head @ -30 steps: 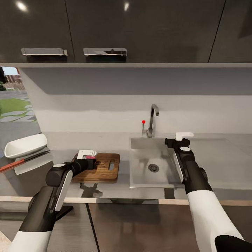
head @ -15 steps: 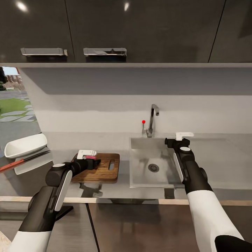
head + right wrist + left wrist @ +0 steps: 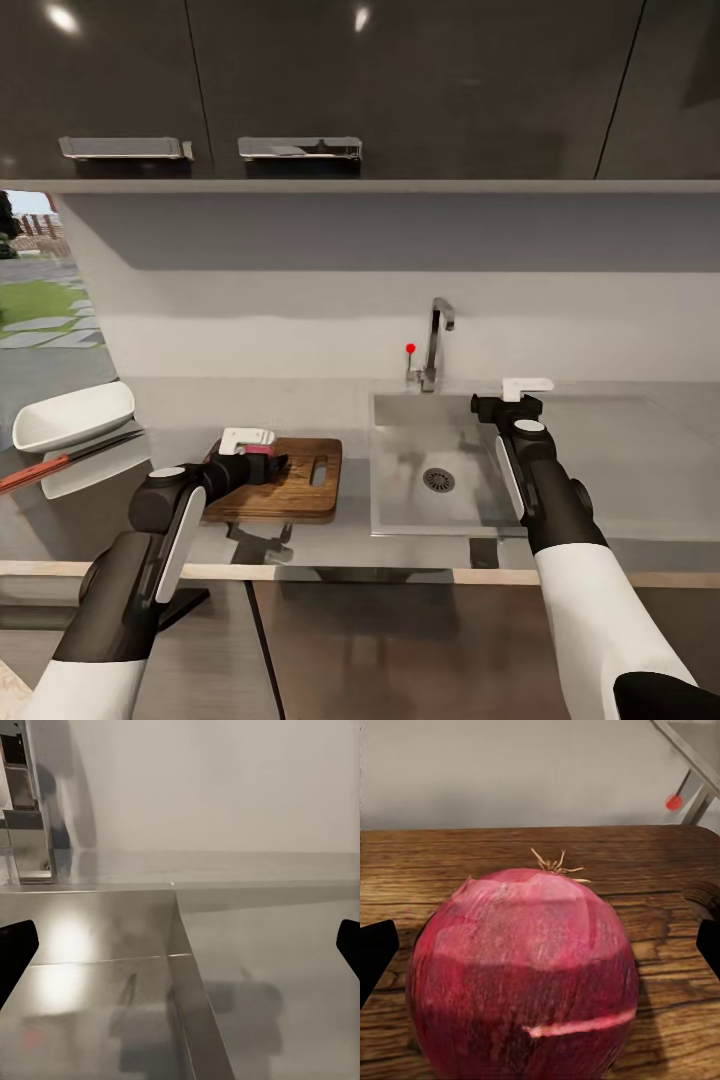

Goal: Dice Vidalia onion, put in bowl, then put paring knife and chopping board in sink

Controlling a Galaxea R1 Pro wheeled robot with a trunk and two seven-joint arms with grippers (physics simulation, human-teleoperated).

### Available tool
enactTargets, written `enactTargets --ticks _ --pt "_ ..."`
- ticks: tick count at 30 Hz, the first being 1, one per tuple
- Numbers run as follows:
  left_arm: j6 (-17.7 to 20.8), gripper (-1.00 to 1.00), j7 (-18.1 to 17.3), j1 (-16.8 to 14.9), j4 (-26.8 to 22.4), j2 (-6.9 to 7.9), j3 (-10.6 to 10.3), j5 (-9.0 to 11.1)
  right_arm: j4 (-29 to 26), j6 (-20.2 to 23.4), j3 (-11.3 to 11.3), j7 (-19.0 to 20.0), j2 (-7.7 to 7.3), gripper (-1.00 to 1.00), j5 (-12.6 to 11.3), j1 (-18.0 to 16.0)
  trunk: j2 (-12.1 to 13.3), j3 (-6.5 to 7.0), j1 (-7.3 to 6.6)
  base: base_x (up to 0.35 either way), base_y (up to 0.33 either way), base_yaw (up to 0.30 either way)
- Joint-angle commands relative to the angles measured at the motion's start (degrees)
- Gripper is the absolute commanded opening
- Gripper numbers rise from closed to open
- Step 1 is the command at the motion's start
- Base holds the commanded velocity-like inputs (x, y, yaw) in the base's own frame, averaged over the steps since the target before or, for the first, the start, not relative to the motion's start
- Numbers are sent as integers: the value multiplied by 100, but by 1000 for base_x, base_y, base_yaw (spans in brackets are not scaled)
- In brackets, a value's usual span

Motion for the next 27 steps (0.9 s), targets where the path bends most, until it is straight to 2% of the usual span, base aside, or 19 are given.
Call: enactTargets --ticks 1,27 --pt "29 100 14 -4 -5 4 -2 36 -7 35 -8 11 5 100 50 -4 -4 -6 0 0 0 0" --pt "-23 100 32 -31 -29 -43 29 27 20 21 -8 28 6 100 50 -4 -4 -6 0 0 0 0"
